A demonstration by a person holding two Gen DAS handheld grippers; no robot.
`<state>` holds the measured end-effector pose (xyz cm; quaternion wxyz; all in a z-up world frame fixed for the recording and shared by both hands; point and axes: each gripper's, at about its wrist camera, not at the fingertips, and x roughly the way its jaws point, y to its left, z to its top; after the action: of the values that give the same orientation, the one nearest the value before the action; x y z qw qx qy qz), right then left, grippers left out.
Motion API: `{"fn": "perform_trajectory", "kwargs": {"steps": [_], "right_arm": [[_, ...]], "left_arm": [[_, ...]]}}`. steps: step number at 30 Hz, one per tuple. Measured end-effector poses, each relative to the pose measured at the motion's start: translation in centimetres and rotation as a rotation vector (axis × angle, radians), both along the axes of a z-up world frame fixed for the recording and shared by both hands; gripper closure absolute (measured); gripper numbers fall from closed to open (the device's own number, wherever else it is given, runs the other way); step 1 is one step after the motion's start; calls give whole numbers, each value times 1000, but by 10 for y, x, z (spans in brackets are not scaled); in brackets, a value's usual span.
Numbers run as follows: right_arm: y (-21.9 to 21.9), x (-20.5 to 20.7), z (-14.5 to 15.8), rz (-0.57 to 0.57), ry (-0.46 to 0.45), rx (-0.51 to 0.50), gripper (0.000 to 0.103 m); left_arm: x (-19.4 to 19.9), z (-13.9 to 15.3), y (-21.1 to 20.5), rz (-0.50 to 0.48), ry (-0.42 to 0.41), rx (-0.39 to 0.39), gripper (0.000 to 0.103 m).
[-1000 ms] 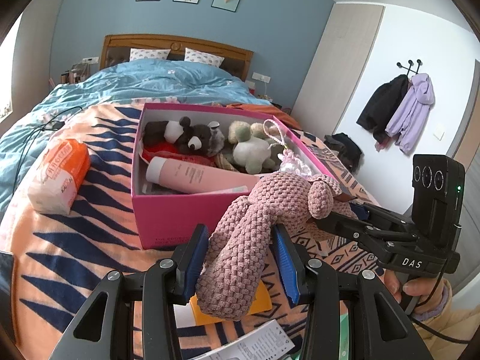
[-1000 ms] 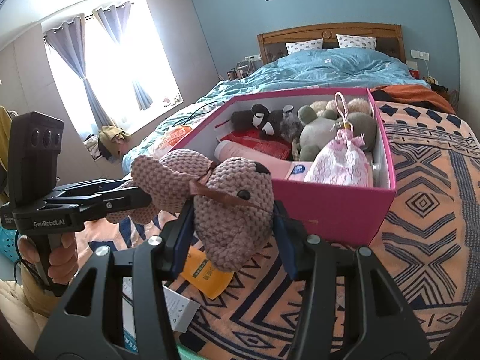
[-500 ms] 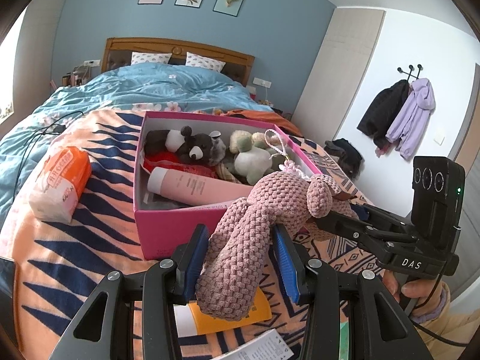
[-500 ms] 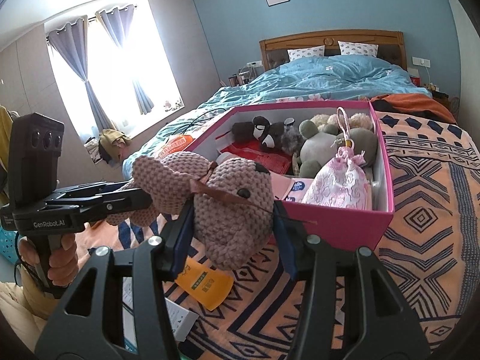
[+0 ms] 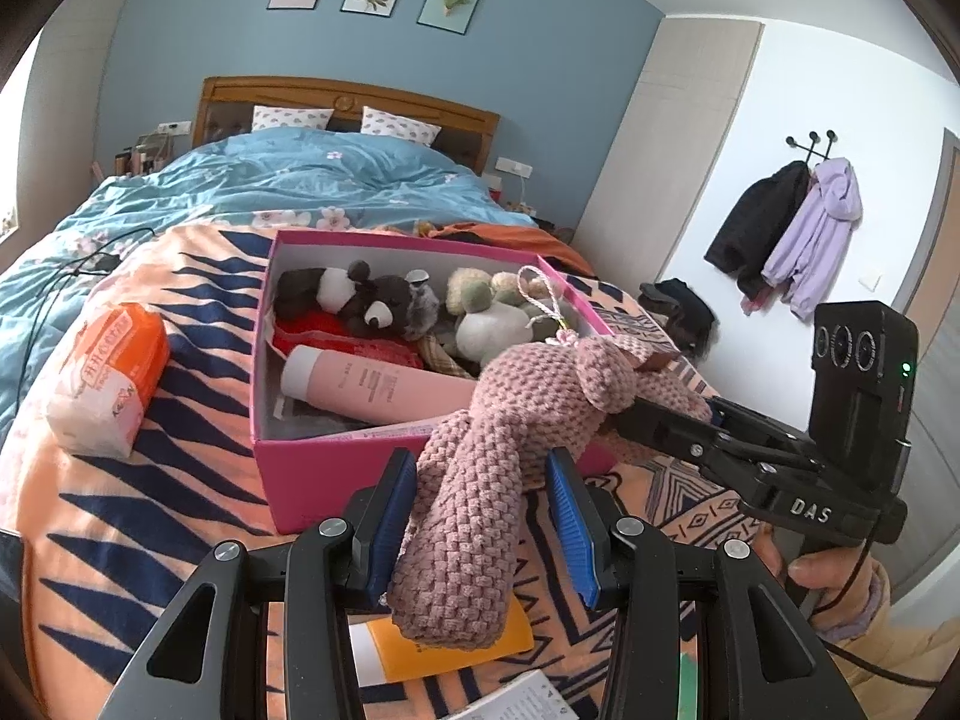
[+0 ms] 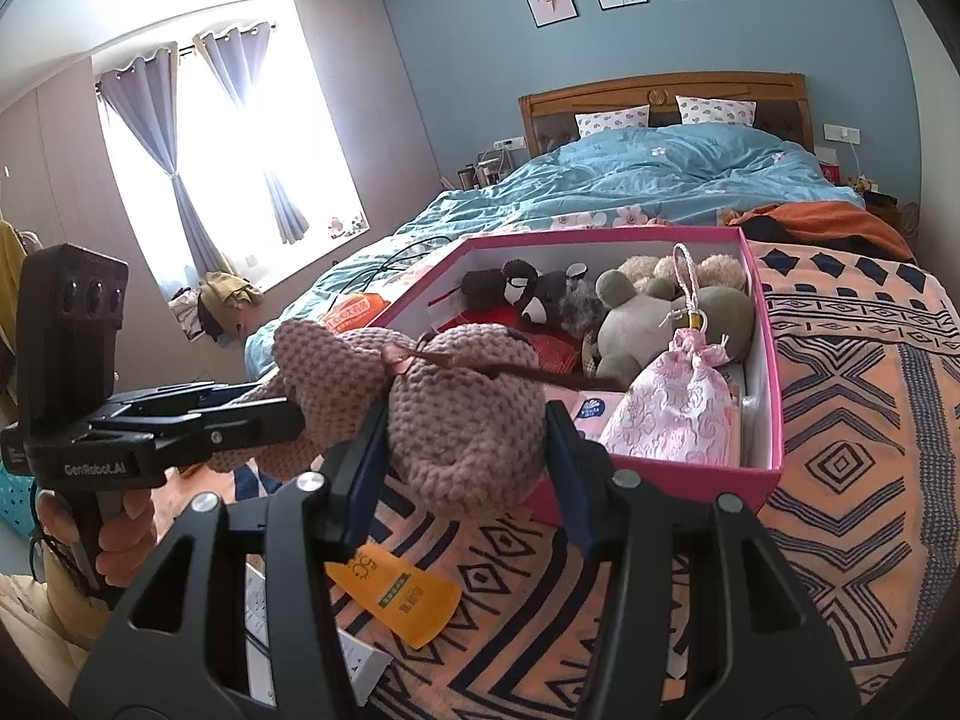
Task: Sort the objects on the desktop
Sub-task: 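Move the bunny over the box opening with both grippers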
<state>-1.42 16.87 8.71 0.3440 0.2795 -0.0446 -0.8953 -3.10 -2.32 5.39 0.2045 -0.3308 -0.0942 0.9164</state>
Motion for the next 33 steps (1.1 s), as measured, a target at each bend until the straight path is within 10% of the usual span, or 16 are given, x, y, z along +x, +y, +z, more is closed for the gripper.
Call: {"fn": "perform_trajectory", "kwargs": {"steps": [33], "right_arm": [[-9,-28,18,-20,58,4,50]], "left_arm": [[-26,15,0,53,43,-54,61]]}}
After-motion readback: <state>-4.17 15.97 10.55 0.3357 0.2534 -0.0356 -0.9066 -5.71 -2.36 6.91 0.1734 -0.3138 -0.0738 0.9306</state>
